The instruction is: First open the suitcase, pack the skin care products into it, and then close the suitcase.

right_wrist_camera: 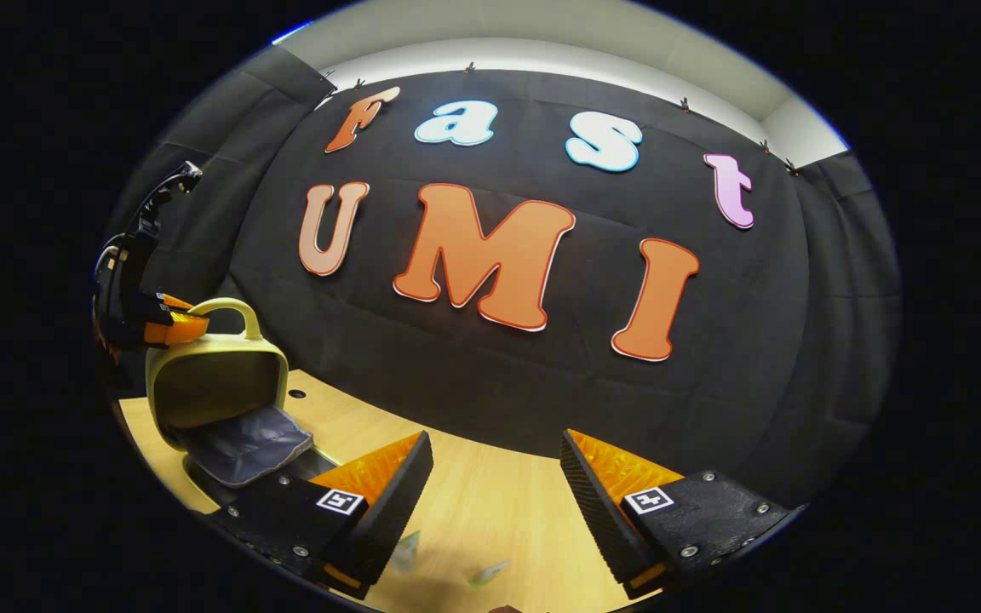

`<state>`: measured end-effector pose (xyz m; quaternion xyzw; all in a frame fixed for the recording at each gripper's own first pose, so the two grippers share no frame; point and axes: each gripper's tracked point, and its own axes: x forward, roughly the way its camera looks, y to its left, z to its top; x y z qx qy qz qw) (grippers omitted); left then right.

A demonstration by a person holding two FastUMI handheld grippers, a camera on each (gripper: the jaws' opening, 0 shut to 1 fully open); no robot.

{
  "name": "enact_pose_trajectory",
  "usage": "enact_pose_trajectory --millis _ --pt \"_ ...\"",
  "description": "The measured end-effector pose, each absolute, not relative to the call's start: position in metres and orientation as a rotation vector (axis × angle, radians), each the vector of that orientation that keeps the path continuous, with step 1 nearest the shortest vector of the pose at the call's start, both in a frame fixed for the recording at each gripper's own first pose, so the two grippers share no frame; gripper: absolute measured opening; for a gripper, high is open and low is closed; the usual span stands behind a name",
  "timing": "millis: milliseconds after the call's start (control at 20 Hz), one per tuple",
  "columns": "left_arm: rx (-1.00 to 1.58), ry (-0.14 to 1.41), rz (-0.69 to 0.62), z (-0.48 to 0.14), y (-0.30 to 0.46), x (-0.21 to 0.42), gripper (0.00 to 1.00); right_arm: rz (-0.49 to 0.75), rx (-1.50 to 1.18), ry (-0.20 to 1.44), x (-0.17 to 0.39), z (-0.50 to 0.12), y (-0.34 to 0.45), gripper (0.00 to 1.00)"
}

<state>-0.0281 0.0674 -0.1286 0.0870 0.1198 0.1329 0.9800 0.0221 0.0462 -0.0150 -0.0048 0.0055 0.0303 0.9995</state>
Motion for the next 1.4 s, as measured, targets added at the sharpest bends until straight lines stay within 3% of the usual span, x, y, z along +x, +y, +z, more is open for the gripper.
enact_pose_trajectory --millis 400,500,800,900,1050,1200,1300,1350,1400 --pt "0.076 0.301 0.406 -0.17 0.209 -0.042 0.09 0.033 -0.008 0.038 0.021 -0.01 0.095 0.95" --pt "-0.003 0.333 0.439 -0.198 0.239 -0.046 0.01 0.027 -0.008 0.046 0.02 -0.01 0.104 0.95" --pt "-0.098 0.477 0.505 -0.286 0.297 -0.062 0.0 0.02 -0.017 0.08 0.019 -0.015 0.123 0.96" --pt "-0.074 0.547 0.548 -0.316 0.314 -0.075 0.04 0.021 -0.018 0.091 0.019 -0.017 0.125 0.96" --pt "-0.071 0.632 0.592 -0.348 0.322 -0.091 0.17 0.026 -0.015 0.11 0.022 -0.022 0.126 0.96" --pt "-0.075 0.576 0.593 -0.341 0.314 -0.083 0.14 0.028 0.001 0.123 0.026 -0.027 0.125 0.95" --pt "-0.061 0.531 0.579 -0.32 0.294 -0.078 0.25 0.035 0.011 0.125 0.029 -0.03 0.123 0.96" --pt "-0.06 0.508 0.558 -0.312 0.276 -0.071 0.39 0.036 0.012 0.124 0.03 -0.031 0.121 0.96" --pt "-0.054 0.486 0.54 -0.304 0.262 -0.064 0.46 0.036 0.012 0.124 0.031 -0.033 0.116 0.96"
